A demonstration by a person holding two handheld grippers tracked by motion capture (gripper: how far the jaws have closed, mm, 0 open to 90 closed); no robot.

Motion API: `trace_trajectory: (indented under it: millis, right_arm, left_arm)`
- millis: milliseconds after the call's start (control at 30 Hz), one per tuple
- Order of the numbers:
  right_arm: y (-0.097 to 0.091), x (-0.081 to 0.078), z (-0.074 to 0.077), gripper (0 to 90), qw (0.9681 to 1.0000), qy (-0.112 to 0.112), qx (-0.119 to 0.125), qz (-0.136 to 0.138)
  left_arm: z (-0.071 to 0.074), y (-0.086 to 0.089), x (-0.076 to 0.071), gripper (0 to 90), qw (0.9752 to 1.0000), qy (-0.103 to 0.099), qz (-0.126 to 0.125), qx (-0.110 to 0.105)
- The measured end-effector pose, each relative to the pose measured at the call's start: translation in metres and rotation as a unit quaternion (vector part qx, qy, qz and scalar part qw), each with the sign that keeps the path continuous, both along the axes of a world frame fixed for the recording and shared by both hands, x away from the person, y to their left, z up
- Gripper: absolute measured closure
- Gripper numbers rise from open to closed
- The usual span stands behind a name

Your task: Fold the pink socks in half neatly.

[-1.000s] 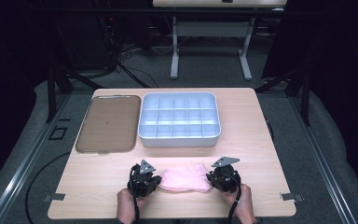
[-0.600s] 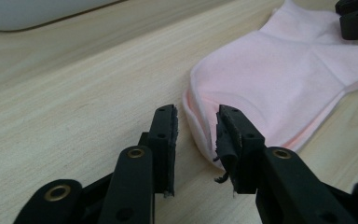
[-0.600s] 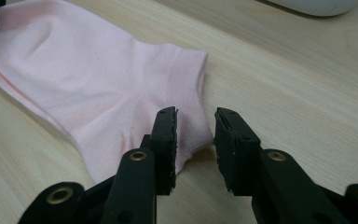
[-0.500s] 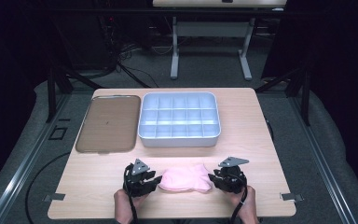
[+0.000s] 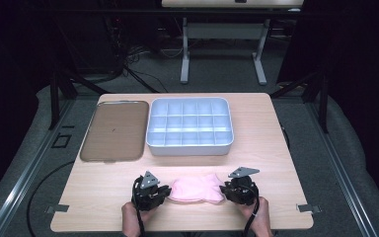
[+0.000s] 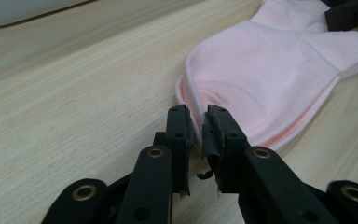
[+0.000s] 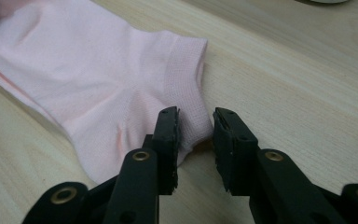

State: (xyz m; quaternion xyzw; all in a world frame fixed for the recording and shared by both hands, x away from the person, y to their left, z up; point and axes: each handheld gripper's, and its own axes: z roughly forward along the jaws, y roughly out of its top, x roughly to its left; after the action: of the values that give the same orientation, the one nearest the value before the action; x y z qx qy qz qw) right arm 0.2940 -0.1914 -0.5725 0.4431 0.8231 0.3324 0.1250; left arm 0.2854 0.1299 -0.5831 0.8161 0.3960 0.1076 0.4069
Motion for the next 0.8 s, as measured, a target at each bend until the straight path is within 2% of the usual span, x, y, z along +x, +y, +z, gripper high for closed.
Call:
trace_trajectory:
  millis: [200,467,567,800]
  right_arm:
    - [0.0,-0.001,0.0,78.7,1.0,0.0,0.002,0.003]
    - [0.001,-0.003,0.001,80.8,1.0,-0.001,-0.005,0.004]
    - [-0.001,-0.004,0.005,80.5,1.0,-0.001,0.001,0.002]
    - [-0.001,-0.006,0.012,80.4,1.0,-0.007,-0.002,0.006]
  left_arm:
    - [-0.004,0.001,0.001,83.2,0.9999,-0.005,-0.001,-0.015]
    - [-0.006,0.001,0.0,83.9,0.9998,-0.014,0.003,-0.012]
    - [-0.006,-0.004,-0.004,84.9,0.9994,-0.034,0.006,0.007]
    - [-0.006,-0.003,-0.004,85.7,0.9995,-0.031,0.007,0.006]
